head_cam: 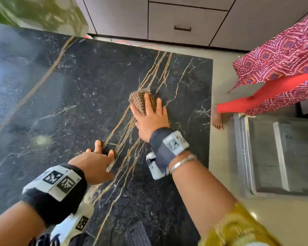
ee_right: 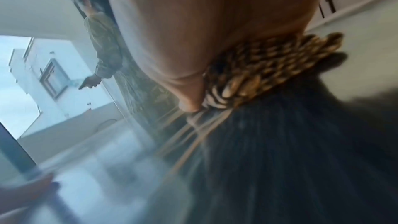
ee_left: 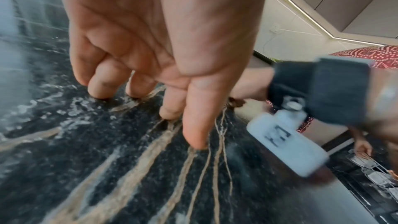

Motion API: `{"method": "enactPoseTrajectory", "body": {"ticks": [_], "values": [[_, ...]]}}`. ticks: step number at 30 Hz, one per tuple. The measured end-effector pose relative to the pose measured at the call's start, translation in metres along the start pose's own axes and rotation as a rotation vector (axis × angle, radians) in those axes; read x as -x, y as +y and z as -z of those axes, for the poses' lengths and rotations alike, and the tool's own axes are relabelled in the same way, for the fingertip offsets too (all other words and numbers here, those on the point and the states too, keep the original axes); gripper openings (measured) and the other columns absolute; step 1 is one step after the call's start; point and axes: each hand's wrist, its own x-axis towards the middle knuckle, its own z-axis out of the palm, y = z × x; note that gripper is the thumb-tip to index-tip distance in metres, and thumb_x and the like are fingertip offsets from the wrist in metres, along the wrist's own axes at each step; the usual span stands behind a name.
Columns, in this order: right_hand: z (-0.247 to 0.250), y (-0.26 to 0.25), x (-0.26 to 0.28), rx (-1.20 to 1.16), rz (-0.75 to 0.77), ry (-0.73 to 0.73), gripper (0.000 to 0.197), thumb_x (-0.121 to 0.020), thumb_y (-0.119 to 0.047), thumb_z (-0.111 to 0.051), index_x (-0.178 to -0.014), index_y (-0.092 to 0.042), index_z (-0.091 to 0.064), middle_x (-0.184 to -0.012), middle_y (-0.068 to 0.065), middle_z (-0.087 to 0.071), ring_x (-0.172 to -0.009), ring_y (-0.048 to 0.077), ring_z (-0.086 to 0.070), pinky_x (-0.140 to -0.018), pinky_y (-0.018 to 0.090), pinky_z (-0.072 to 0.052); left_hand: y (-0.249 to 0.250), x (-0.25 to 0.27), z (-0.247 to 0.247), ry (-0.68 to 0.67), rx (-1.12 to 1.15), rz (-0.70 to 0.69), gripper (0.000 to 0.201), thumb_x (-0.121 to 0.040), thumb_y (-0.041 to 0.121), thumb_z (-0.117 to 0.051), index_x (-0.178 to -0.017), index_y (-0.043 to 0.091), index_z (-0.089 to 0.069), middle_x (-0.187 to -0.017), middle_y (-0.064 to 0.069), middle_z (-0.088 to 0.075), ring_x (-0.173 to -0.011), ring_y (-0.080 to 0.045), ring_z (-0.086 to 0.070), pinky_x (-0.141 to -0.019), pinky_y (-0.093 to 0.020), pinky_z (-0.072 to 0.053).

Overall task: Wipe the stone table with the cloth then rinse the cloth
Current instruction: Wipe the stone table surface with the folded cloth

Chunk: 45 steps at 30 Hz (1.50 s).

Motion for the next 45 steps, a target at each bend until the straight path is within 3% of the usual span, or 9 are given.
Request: {"method": "enactPoseTrajectory", "body": {"ticks": [4, 8, 12, 17, 23, 27, 32, 39, 45], "values": [[0.039, 0.04, -0.06, 0.01, 0.053, -0.036, 0.056, -0.095, -0.038, -0.037, -0.142, -0.052, -0.009, -0.158, -0.001, 0.016, -0.143, 0.04, 0.009, -0.115, 0.054, 0.001, 0.01, 0.001, -0.003, 0.016, 0.009, 0.044, 0.078, -0.089, 0.05, -0.042, -0.148, 0.02, -0.001, -0.15, -0.03, 0.016, -0.135, -0.047, -0.027, -0.112, -0.043, -0.03], [0.069, 0.106, -0.081, -0.105, -0.197, 0.011, 0.058, -0.095, -0.041, -0.037, -0.142, -0.053, -0.006, -0.158, 0.0, 0.018, -0.143, 0.041, 0.01, -0.113, 0.06, 0.001, 0.003, 0.01, -0.001, 0.001, -0.023, -0.008, 0.075, -0.091, 0.05, -0.039, -0.148, 0.026, 0.003, -0.152, -0.025, 0.018, -0.138, -0.039, -0.027, -0.113, -0.036, -0.029], [0.072, 0.156, -0.057, -0.174, -0.4, 0.055, 0.056, -0.097, -0.04, -0.036, -0.143, -0.051, -0.005, -0.157, 0.001, 0.02, -0.144, 0.039, 0.009, -0.114, 0.058, -0.006, -0.012, 0.016, 0.008, 0.002, -0.043, -0.091, 0.075, -0.09, 0.047, -0.045, -0.146, 0.037, 0.003, -0.155, -0.015, 0.015, -0.129, -0.025, -0.044, -0.102, -0.027, -0.036], [0.033, 0.125, -0.012, -0.137, -0.486, 0.128, 0.063, -0.094, -0.037, -0.041, -0.147, -0.04, -0.006, -0.156, 0.012, 0.02, -0.142, 0.045, 0.006, -0.114, 0.054, -0.009, -0.016, 0.015, 0.009, -0.009, -0.098, -0.122, 0.074, -0.092, 0.046, -0.039, -0.145, 0.036, 0.011, -0.154, -0.016, 0.018, -0.128, -0.02, -0.043, -0.107, -0.026, -0.034], [0.025, 0.046, -0.033, -0.066, -0.163, 0.02, 0.066, -0.094, -0.042, -0.041, -0.147, -0.04, -0.002, -0.155, 0.012, 0.022, -0.139, 0.048, 0.014, -0.114, 0.057, -0.003, -0.002, 0.004, 0.012, -0.06, -0.163, -0.066, 0.079, -0.09, 0.045, -0.044, -0.146, 0.033, 0.012, -0.152, -0.023, 0.019, -0.127, -0.031, -0.044, -0.107, -0.03, -0.037], [0.051, 0.051, -0.086, -0.063, -0.04, -0.009, 0.064, -0.094, -0.031, -0.04, -0.144, -0.049, -0.003, -0.156, 0.001, 0.023, -0.141, 0.041, 0.016, -0.115, 0.055, 0.003, -0.001, 0.004, 0.006, -0.057, -0.143, -0.045, 0.079, -0.093, 0.038, -0.044, -0.144, 0.035, 0.016, -0.151, -0.022, 0.022, -0.13, -0.03, -0.04, -0.11, -0.031, -0.034], [0.089, 0.12, -0.133, -0.136, -0.225, -0.005, 0.064, -0.094, -0.033, -0.036, -0.142, -0.051, 0.002, -0.155, 0.005, 0.025, -0.141, 0.042, 0.018, -0.11, 0.066, 0.004, -0.001, 0.005, 0.0, -0.057, -0.08, -0.032, 0.079, -0.095, 0.03, -0.044, -0.144, 0.037, 0.017, -0.149, -0.019, 0.03, -0.141, -0.038, -0.02, -0.116, -0.037, -0.022], [0.085, 0.181, -0.104, -0.151, -0.518, 0.095, 0.061, -0.096, -0.036, -0.039, -0.146, -0.043, -0.007, -0.157, 0.012, 0.016, -0.141, 0.046, -0.007, -0.116, 0.049, -0.014, -0.005, 0.007, -0.005, -0.015, -0.011, -0.034, 0.08, -0.095, 0.019, -0.044, -0.143, 0.042, 0.015, -0.148, -0.014, 0.034, -0.143, -0.035, -0.015, -0.115, -0.036, -0.025], [0.061, 0.153, -0.048, -0.181, -0.62, 0.04, 0.063, -0.097, -0.032, -0.038, -0.149, -0.036, -0.003, -0.156, 0.014, 0.017, -0.142, 0.042, -0.006, -0.114, 0.045, -0.016, -0.011, 0.004, -0.007, 0.034, -0.019, -0.05, 0.082, -0.091, 0.012, -0.041, -0.142, 0.045, 0.014, -0.15, -0.01, 0.032, -0.142, -0.033, -0.021, -0.108, -0.033, -0.038]]}}
